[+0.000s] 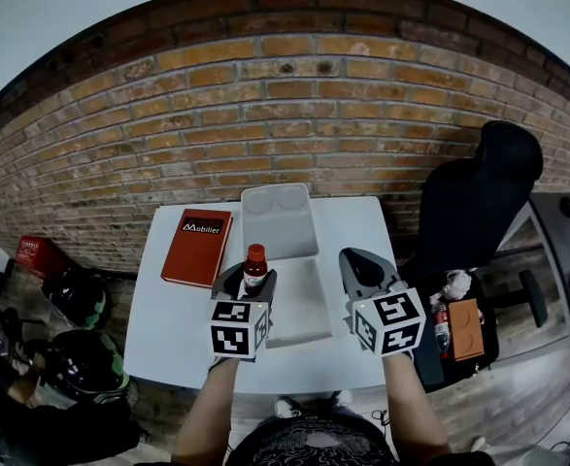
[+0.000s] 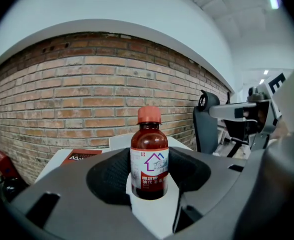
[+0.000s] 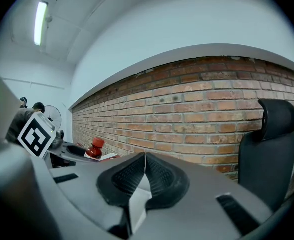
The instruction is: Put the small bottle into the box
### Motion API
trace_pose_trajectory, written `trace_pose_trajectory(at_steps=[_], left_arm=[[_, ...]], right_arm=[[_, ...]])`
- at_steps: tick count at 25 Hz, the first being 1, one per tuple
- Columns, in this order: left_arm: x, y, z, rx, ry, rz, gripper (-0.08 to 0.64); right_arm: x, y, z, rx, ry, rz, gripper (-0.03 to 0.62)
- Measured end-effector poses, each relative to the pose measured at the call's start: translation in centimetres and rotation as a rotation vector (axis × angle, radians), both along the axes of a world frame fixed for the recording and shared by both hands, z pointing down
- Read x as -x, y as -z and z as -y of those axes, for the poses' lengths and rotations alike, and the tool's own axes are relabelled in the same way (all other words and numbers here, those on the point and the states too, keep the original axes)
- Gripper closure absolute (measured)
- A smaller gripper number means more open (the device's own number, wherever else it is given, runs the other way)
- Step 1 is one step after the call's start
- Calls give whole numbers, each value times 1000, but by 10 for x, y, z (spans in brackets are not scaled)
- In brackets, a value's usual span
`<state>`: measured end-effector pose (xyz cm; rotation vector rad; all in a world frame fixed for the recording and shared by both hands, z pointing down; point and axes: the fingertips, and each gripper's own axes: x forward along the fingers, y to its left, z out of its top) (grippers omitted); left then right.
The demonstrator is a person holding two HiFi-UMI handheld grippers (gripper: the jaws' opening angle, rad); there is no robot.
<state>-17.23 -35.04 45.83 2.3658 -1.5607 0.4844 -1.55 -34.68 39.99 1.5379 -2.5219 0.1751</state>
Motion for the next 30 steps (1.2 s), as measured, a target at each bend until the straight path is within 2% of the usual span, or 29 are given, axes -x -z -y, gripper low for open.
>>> trace_pose_trajectory(at_steps=[5,11,20,30], left_arm=[[-11,-12,0,58,-45,18,324],[-28,-38,-5,180,-135,37,324],[-44,-75,-14,341,-216,100,324],[-72,-110,-26,507,-331,128,324]], right_arm=[[-4,-2,1,4,4,4,571],[-7,-3,1,8,4,4,571],[-6,-5,1,10,10,-4,571],[-15,-2,1,7,10,-11,571]])
